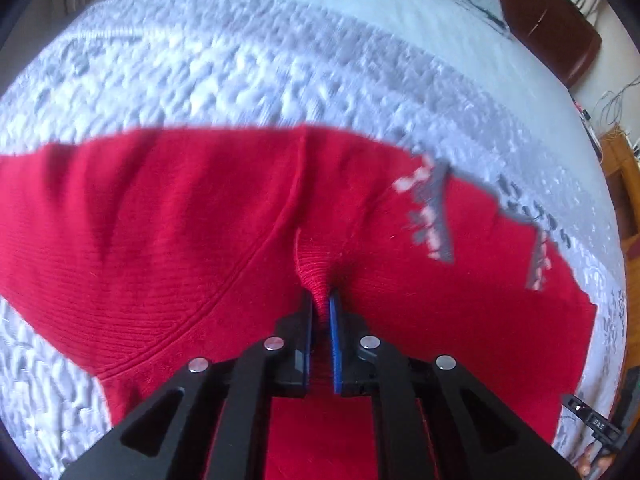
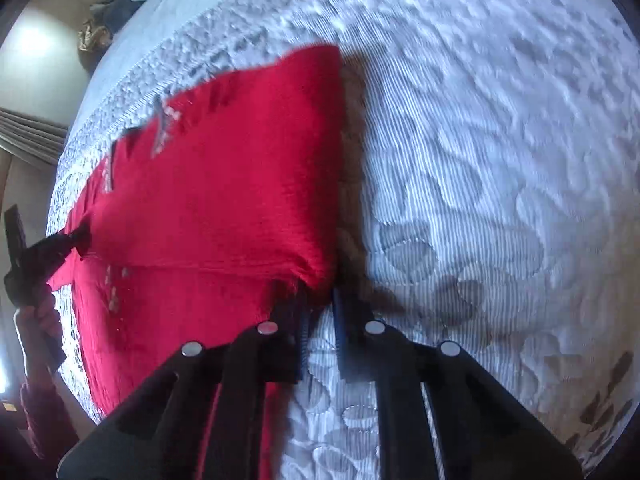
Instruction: Fold small clothes
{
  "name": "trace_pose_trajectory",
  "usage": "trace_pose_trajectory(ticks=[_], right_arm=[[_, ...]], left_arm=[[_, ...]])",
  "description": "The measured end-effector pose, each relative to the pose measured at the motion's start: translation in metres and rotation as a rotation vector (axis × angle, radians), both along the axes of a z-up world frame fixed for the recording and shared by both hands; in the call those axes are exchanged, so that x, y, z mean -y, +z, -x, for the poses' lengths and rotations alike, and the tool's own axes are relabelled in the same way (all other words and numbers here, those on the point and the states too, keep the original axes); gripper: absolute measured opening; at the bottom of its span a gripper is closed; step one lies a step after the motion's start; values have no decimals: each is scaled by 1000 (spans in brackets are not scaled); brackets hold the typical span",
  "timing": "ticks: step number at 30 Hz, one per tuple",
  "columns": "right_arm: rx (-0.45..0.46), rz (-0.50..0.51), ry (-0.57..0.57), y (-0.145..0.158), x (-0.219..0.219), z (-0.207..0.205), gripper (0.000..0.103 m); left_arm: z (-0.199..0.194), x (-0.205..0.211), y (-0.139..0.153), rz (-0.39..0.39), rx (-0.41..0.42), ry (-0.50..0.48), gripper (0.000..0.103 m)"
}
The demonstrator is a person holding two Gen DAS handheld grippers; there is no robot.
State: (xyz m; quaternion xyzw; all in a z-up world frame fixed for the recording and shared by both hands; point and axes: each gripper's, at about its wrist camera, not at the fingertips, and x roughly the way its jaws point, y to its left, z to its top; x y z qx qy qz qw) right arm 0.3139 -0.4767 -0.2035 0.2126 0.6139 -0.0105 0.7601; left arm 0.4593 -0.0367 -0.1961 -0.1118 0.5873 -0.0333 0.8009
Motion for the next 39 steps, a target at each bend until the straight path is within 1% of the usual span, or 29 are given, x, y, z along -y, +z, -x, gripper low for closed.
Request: trace_pose_trajectory(ticks=[3, 4, 5, 6, 7, 9, 10, 12, 13, 15, 16, 18, 19, 20, 21, 22, 25, 26, 27, 28, 29, 30, 31, 32, 34, 36, 37, 38, 39], right_arm=[[-5, 53, 39, 9, -9, -3, 10], [-1, 69, 48, 13, -12, -3, 12], [5, 84, 54, 17, -15, -3, 22], [20, 118, 55, 25, -17, 1, 26], [38, 159, 53, 34, -20, 6, 28], [85, 212, 51, 49, -28, 10, 28], [107, 206, 53, 53, -24, 9, 28], [153, 163, 68, 63, -35, 0, 28], [157, 153, 78, 65, -41, -6, 28], [135, 151, 93, 58, -52, -20, 28], [108, 160, 94, 50, -56, -27, 27], [39, 194, 79, 28, -56, -33, 26], [19, 192, 73, 19, -53, -32, 26], [22, 188, 70, 14, -53, -32, 27], [39, 194, 73, 11, -52, -31, 27], [45, 199, 75, 11, -53, -31, 28], [49, 234, 103, 17, -61, -32, 29], [56, 240, 104, 24, -64, -29, 32], [66, 235, 105, 30, -68, -27, 36], [77, 227, 110, 35, -74, -24, 44], [81, 224, 123, 40, -82, -21, 47], [74, 237, 153, 43, -98, -18, 47], [68, 245, 186, 45, -112, -14, 47], [56, 246, 217, 46, -125, -11, 48], [32, 232, 276, 43, -154, -6, 51], [25, 195, 330, 42, -183, -1, 54], [25, 173, 358, 40, -199, 0, 54], [27, 153, 387, 39, -215, 3, 56], [33, 141, 413, 38, -230, 6, 57]], left_arm=[[0, 0, 3, 0, 7, -9, 11], [1, -2, 9, 3, 7, -12, 16], [3, -5, 15, 4, 9, -10, 17], [8, -12, 24, 10, 23, -4, 25], [11, -17, 31, 10, 39, 1, 33], [19, -30, 44, 15, 81, 33, 34], [23, -35, 50, 44, 96, 53, 34], [22, -33, 55, 127, 87, 59, 34], [19, -27, 55, 146, 80, 52, 33], [12, -10, 51, 182, 54, 15, 32], [7, 4, 43, 205, 30, -21, 32], [4, 16, 27, 192, -19, -39, 32], [-1, 21, 11, 171, -67, -42, 32], [-2, 21, 2, 163, -86, -40, 30], [-3, 20, -6, 153, -89, -34, 18], [-3, 16, -10, 150, -82, -28, 14], [2, 2, -6, 216, -91, -5, 10], [7, -3, 1, 218, -83, -4, 13], [14, -9, 12, 182, -59, -15, 28], [19, -13, 19, 150, -34, -27, 52], [27, -24, 30, 91, 2, -34, 64], [30, -36, 35, 53, 20, -32, 75], [36, -55, 41, 4, 37, -18, 75], [40, -73, 44, -26, 33, 2, 76], [47, -123, 47, -90, 1, 87, 76], [54, -173, 47, -128, -28, 178, 76], [58, -207, 47, -146, -49, 252, 76], [63, -241, 48, -139, -60, 330, 76], [66, -263, 49, -122, -63, 375, 76]])
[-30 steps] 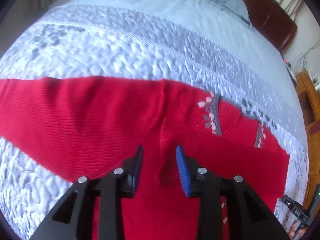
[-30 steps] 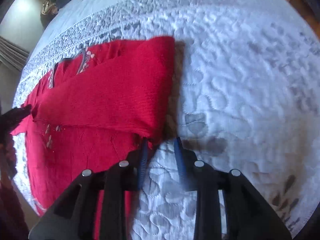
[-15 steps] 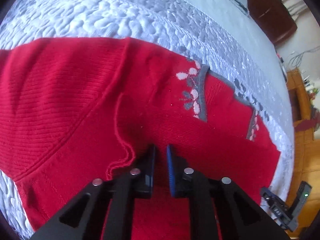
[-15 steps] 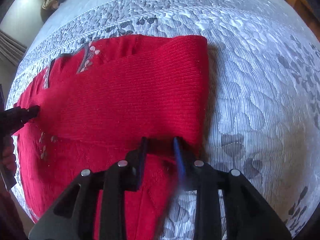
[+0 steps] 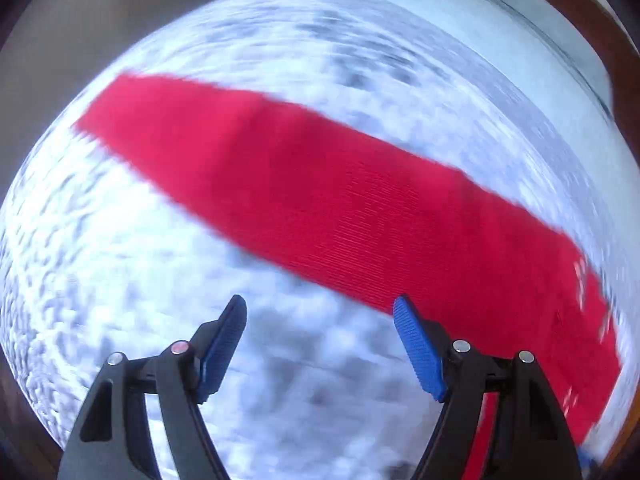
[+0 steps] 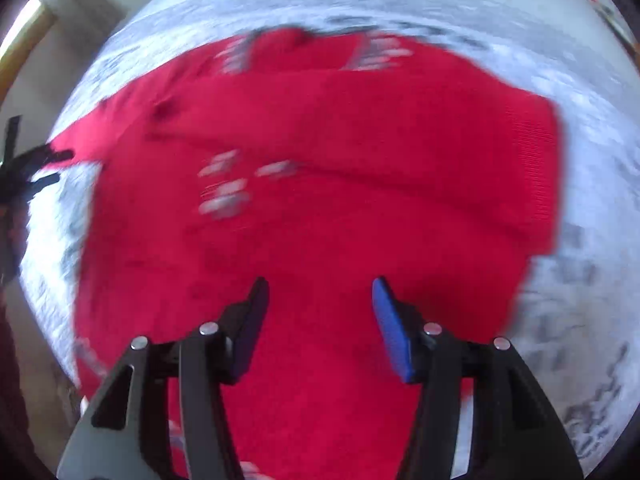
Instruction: Fold small clothes
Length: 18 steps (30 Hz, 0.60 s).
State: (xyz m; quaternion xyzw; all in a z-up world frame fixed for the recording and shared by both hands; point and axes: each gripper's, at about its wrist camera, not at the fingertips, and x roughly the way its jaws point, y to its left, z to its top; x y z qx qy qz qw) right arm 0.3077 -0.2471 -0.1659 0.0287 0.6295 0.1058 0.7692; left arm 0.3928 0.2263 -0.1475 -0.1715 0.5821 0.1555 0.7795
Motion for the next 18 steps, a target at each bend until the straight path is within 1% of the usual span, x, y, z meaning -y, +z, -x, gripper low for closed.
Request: trace_pose_trajectory(ticks=[1, 3, 4, 5, 6, 7, 10, 12, 13, 14, 15, 16, 17, 18], right_arm=[[2, -5, 22, -1, -13, 2, 58], [4, -12, 56, -5, -34, 5, 58], [6, -15, 67, -7, -43, 7, 58], [5, -16, 73, -8, -48, 8, 58], [4, -14, 78, -10, -54, 10, 58], [3, -7, 80, -12, -58, 11, 58], [15, 31, 83, -14, -64, 17, 58], [24, 51, 81, -16, -66, 17, 58], [24, 53, 76, -17, -66, 17, 58], [21, 52, 72, -18, -66, 16, 58], [20, 50, 65, -19, -66, 15, 58], [20, 50, 62, -19, -66, 14, 58], [21, 52, 60, -19, -64, 14, 58], [24, 55, 58, -18, -64, 14, 58]], left_arm=[[4, -31, 1, 18, 5, 68, 76], [8, -77, 4, 21, 23, 169, 75], [10, -108, 6, 34, 46, 237, 74], [11, -123, 5, 51, 62, 271, 72], [11, -139, 4, 73, 80, 312, 66], [10, -157, 2, 112, 105, 348, 63], [3, -189, -5, 218, 185, 398, 61], [-1, -191, -6, 239, 220, 411, 60], [-3, -194, -7, 244, 232, 416, 57], [-6, -195, -8, 240, 234, 418, 47], [-7, -199, -9, 233, 231, 421, 27], [-7, -199, -11, 223, 225, 425, 15], [-8, -201, -14, 234, 230, 424, 9], [-11, -204, -16, 243, 237, 426, 5]])
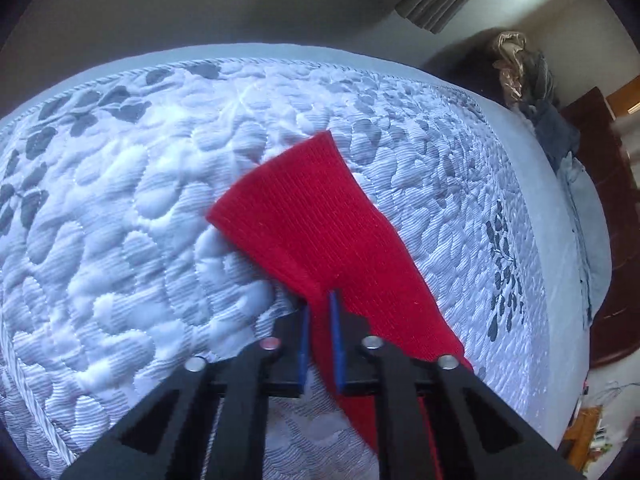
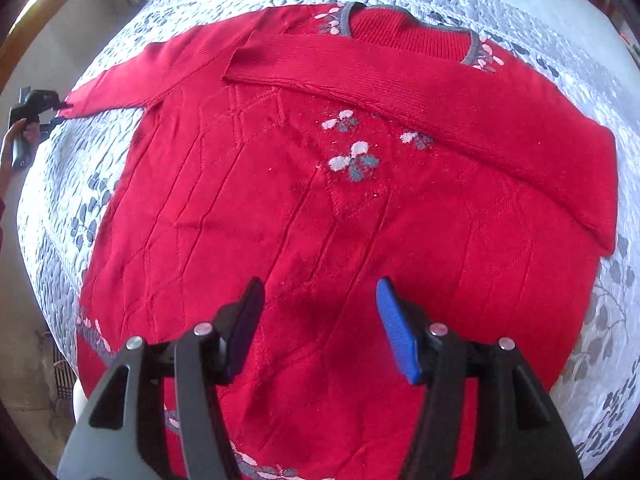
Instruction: Fold small clothes
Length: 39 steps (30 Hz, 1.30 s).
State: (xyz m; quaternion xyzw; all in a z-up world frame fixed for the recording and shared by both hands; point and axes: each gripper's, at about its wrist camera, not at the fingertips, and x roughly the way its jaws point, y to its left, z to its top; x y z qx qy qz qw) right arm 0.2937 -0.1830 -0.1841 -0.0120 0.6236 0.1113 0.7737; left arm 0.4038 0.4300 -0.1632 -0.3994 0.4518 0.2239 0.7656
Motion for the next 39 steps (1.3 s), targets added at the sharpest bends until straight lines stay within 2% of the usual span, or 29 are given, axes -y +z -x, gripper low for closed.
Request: trace_pose_trajectory(ticks=[3, 6, 9, 13, 15, 18, 21, 24, 26, 28, 29, 30, 32, 35, 39], right_arm=[[13, -13, 0, 4, 4, 4, 58], [25, -20, -7, 10, 15, 10, 58], [27, -26, -26, 11, 25, 14, 58], [28, -36, -50, 12, 42, 21, 59], [32, -39, -63, 11, 50, 25, 59], [34, -45, -88, 11, 63, 29, 59], [38, -27, -102, 11, 73, 32, 59], [41, -8, -100, 12, 78, 34, 60], [50, 1, -88, 15, 79, 33, 63], [57, 10, -75, 17, 76, 29, 63], [58, 8, -69, 18, 73, 24, 63], [56, 4, -65, 18, 68, 19, 63], [51, -25, -52, 19, 56, 3, 63], [23, -112, -36, 20, 27, -30, 63], [-45, -222, -54, 10, -6, -74, 61]], left_arm=[[1, 1, 11, -38, 35, 12, 4], [-4, 32, 42, -150, 103, -59, 4], [-14, 96, 76, -238, 199, -206, 4], [-21, 186, 103, -316, 256, -403, 4], [-23, 231, 107, -317, 267, -498, 4], [-24, 301, 97, -292, 255, -640, 4], [-14, 369, 73, -244, 197, -816, 5], [2, 411, 47, -155, 125, -951, 14], [19, 418, 43, -125, 132, -963, 30], [34, 408, 50, -140, 142, -916, 54], [36, 398, 56, -161, 132, -892, 55], [44, 390, 61, -214, 124, -843, 55], [45, 366, 66, -259, 141, -781, 55], [45, 346, 62, -280, 126, -724, 55], [26, 348, 40, -286, 11, -734, 55]])
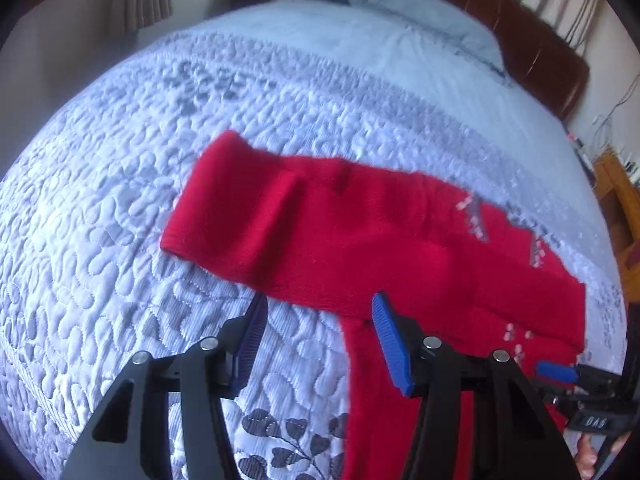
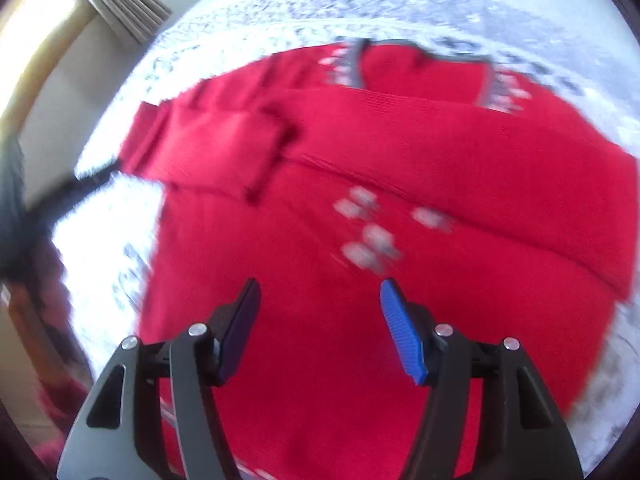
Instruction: Fold small clothes
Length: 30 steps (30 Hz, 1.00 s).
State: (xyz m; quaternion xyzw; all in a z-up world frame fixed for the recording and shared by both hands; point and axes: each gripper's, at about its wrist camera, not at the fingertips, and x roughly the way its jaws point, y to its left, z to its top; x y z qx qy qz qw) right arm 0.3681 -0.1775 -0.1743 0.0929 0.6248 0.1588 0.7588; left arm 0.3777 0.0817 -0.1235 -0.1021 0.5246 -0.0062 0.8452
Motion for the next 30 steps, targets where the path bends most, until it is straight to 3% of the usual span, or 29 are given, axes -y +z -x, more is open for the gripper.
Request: trace_pose_trajectory(ticks=[5, 10, 12, 14, 16, 22, 26, 30], right_arm=[[-60, -38, -13, -19, -32, -46, 59], [-140, -118, -87, -45, -35, -68, 54], [-133, -137, -98, -48, -37, -73, 47], [-149, -189, -87, -47, -40, -77, 23], [-163, -255, -67, -44, -43, -79, 5], [-54, -306, -50, 2, -16, -69, 3], [61, -215, -71, 46, 37, -55, 3], [125, -47, -96, 71, 98, -37, 3]], left_arm=[[2, -11, -14, 16, -56, 20, 56], [6, -27, -2, 58, -25, 73, 57], [8, -29, 4, 50, -7, 83, 59], [8, -28, 5, 48, 3, 84, 60], [8, -27, 4, 54, -1, 89, 61], [6, -23, -2, 43, -10, 92, 61], [7, -15, -4, 42, -7, 77, 61], [6, 2, -11, 37, -26, 38, 61]])
